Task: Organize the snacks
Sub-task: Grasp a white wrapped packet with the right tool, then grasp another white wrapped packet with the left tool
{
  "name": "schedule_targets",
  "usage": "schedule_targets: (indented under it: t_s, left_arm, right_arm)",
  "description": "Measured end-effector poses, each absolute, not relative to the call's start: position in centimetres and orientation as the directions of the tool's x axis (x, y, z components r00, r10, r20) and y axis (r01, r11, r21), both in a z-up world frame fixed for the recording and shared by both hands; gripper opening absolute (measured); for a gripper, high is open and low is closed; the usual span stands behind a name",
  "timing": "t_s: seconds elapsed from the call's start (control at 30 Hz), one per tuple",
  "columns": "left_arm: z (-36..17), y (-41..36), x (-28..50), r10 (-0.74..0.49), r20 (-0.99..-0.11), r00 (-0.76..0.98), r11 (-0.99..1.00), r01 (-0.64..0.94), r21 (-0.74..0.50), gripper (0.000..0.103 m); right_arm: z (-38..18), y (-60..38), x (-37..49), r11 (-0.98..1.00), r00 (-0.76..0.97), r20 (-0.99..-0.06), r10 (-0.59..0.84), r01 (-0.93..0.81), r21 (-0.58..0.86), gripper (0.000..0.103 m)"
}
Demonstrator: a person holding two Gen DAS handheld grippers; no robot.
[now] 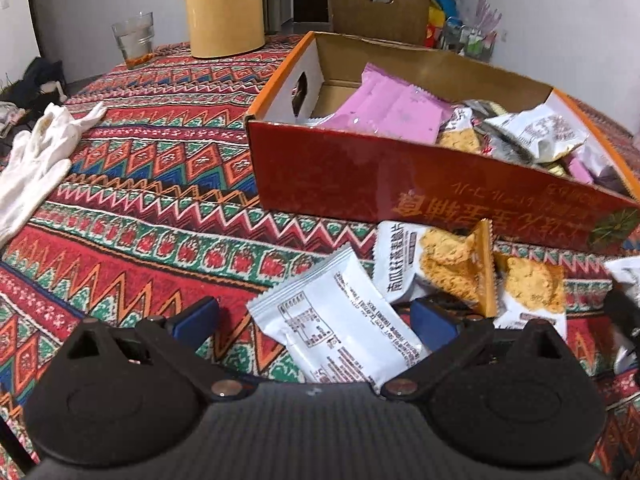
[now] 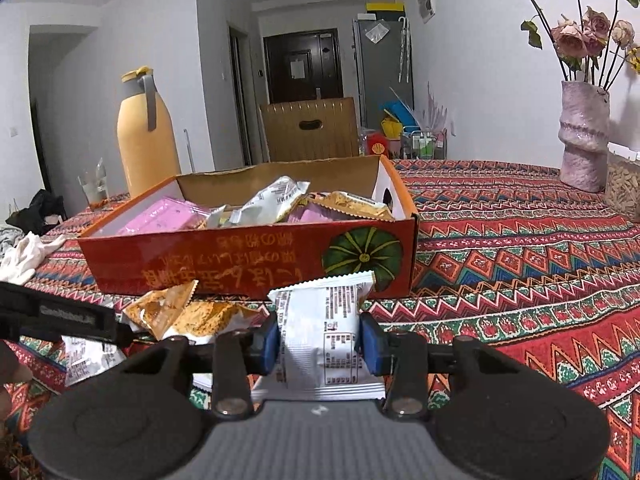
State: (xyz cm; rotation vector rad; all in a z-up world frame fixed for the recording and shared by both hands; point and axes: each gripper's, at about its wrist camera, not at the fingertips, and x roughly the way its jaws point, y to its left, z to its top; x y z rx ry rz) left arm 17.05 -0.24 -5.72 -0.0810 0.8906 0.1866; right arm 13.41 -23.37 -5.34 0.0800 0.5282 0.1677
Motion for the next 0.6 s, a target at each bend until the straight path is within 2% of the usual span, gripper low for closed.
schedule_targets:
  t_s: [0.43, 0.6]
  left_arm:
    - [-5.8, 0.4, 15.4, 0.127, -0.779, 0.614, 0.984, -0.18, 0.019, 0.102]
    - [-5.7, 0.3, 14.8, 0.12, -0.76, 0.638, 0.985, -0.174, 0.009, 0.091]
  right_arm:
    - [-5.2, -23.3, 13.0, 0.981, 0.858, -0.476, 0.19, -0.149, 0.124, 0.04]
    - [-5.2, -23.3, 13.0, 0.982, 0.859, -0.476, 0.186, -0.144, 0.124, 0.04]
